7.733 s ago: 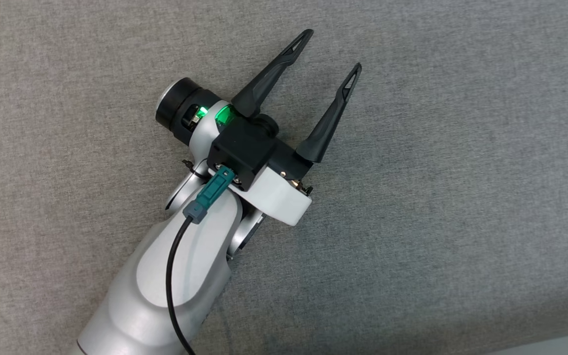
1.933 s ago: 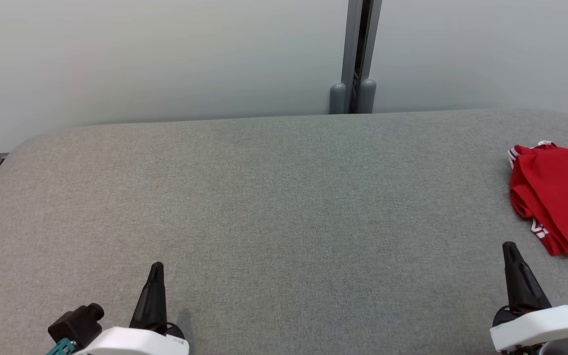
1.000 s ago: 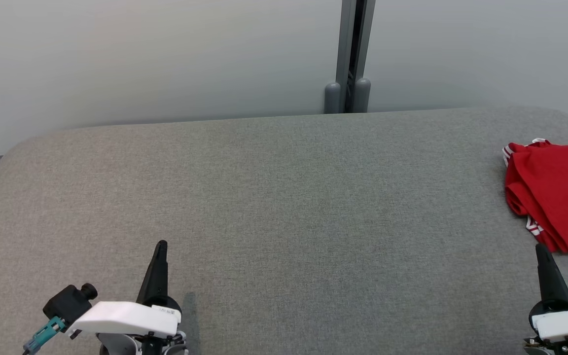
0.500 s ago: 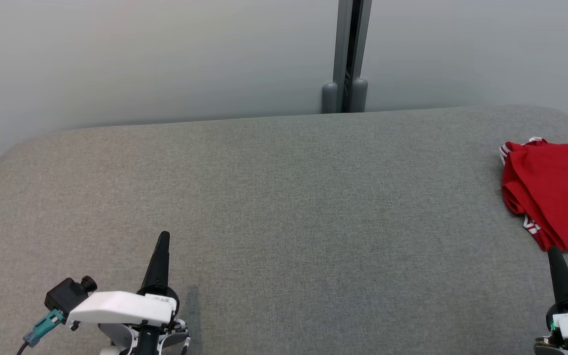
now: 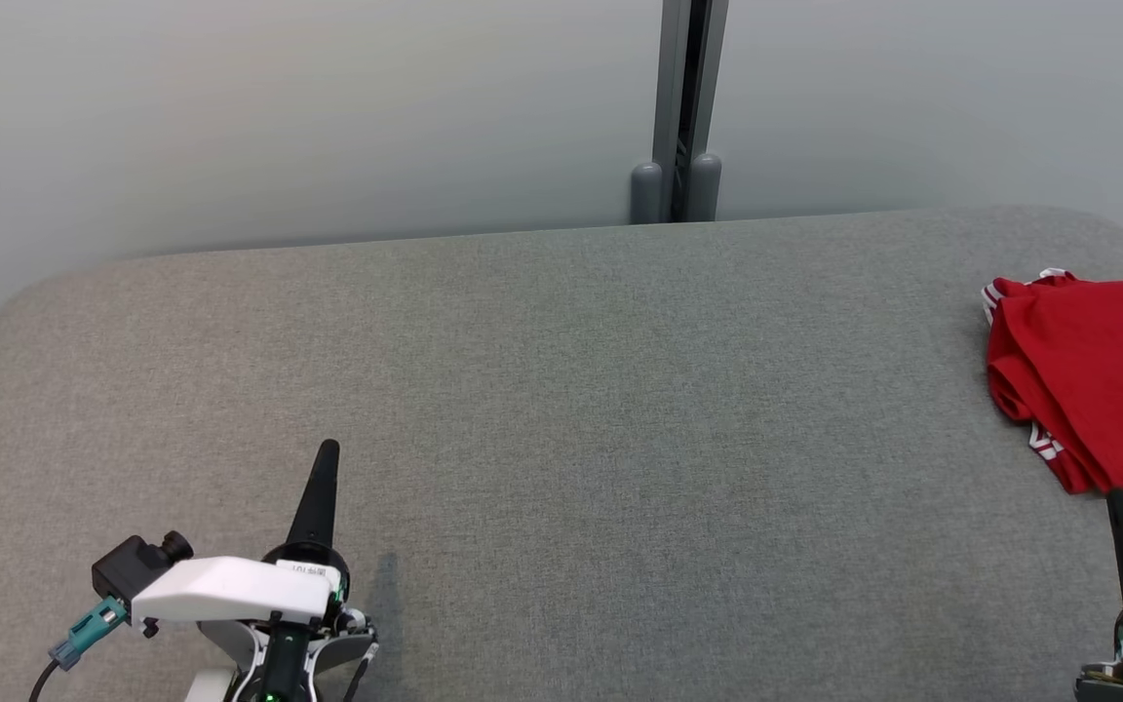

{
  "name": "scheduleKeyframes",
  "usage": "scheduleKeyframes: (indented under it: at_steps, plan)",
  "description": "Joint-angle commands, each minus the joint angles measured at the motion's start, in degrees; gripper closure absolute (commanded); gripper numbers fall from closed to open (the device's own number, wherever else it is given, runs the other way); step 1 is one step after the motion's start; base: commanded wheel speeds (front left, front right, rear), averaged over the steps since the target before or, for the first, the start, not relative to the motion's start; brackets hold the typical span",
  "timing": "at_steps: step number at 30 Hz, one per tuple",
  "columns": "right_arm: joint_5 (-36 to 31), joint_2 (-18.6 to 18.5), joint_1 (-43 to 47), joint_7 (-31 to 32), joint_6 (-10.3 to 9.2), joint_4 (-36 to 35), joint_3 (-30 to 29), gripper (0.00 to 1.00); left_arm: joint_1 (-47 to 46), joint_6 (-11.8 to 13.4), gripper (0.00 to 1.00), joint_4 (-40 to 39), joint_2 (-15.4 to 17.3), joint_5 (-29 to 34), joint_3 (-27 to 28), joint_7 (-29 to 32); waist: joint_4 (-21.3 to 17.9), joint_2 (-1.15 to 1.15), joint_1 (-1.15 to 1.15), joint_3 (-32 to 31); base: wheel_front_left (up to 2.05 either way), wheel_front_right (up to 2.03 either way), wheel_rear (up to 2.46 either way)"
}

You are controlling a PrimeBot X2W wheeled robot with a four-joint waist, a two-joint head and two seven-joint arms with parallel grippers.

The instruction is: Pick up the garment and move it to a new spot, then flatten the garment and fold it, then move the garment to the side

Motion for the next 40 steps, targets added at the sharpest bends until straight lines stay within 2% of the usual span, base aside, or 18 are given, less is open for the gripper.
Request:
scheduleKeyframes:
  at_steps: [1,40]
  plan:
    - [1.3,-0.2,0.1,0.6,0.01,-0.6,-0.5,1.0,-1.4,-0.4,1.0,-0.2,0.3,-1.0,0.1,0.3,0.0,0.0,0.0,0.0,0.0,0.0,0.0]
    - [18.9,0.5,1.1,6.1,0.0,-1.8,-5.8,1.0,-5.5,-2.4,1.0,2.5,0.4,-15.8,-0.4,3.5,-1.1,0.0,0.0,0.1,0.0,0.0,0.0]
